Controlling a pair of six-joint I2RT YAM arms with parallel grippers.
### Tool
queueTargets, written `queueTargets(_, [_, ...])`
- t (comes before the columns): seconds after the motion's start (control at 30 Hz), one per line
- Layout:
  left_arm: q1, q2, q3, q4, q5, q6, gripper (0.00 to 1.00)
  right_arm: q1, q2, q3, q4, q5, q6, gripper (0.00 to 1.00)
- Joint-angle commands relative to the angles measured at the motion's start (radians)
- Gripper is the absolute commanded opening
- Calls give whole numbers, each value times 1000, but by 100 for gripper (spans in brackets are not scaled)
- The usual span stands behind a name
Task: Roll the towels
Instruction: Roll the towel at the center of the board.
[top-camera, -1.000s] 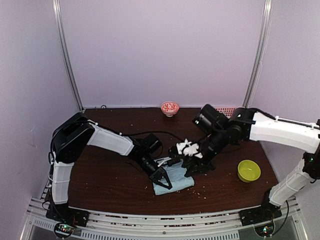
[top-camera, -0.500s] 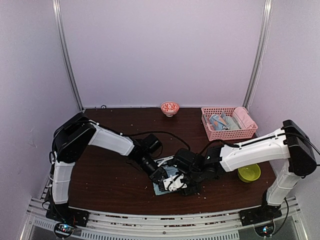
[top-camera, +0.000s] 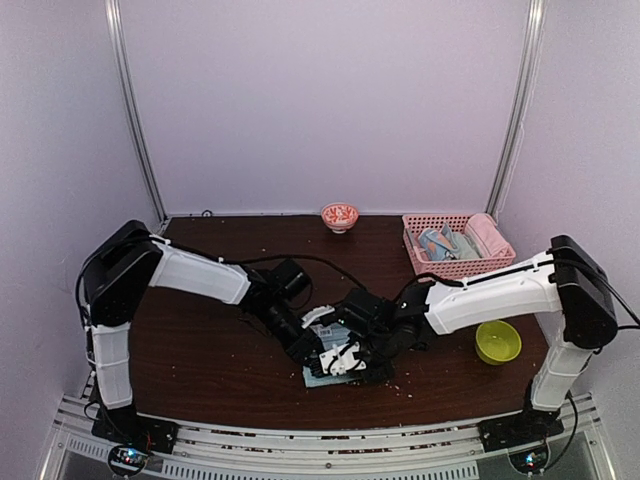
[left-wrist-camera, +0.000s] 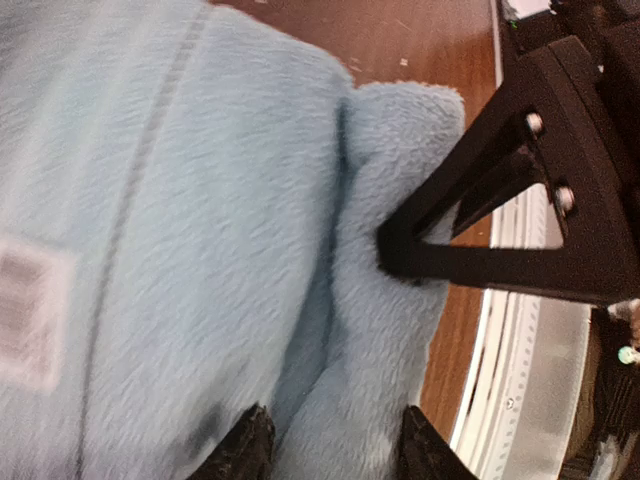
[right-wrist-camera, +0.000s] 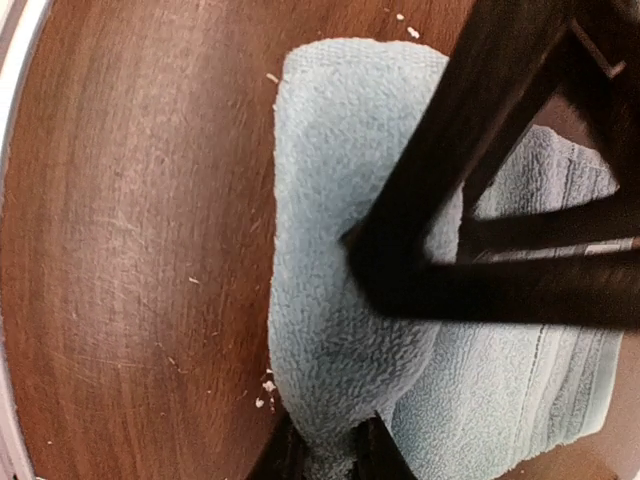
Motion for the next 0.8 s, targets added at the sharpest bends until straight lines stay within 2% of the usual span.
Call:
queueTargets(0.0, [80,-199,-84,-25,-305,-30,44,-72,93,123,-299,-315,28,10])
queueTargets(0.2, [63,-543,-219,138,-563,-71,48,-216,292,395,-562,-532,22,8])
queueTargets(0.27, [33,-646,-274,235,-609,-68,54,-268,380,483,-632,-570,16,8])
queueTargets(0.33, [-13,-693,-288,260,-638,-39,55,-319,471,561,-690,-600,18,7])
queueTargets(0.43, [-141,-658,-249,200,-719,57,56,-362,570,664,-746,-632,28,7])
queueTargets(0.53, [-260,-553,-181,117,-792,168,55,-377,637,723,-776,-644,35,7])
queueTargets(0.67, [-316,-388,-77,29,-821,230,53,-379,668,736,-775,-645,40,7])
queueTargets(0.77, [-326,-317,-50,31,-840,288,54,-381,664,721,-764,-647,39,7])
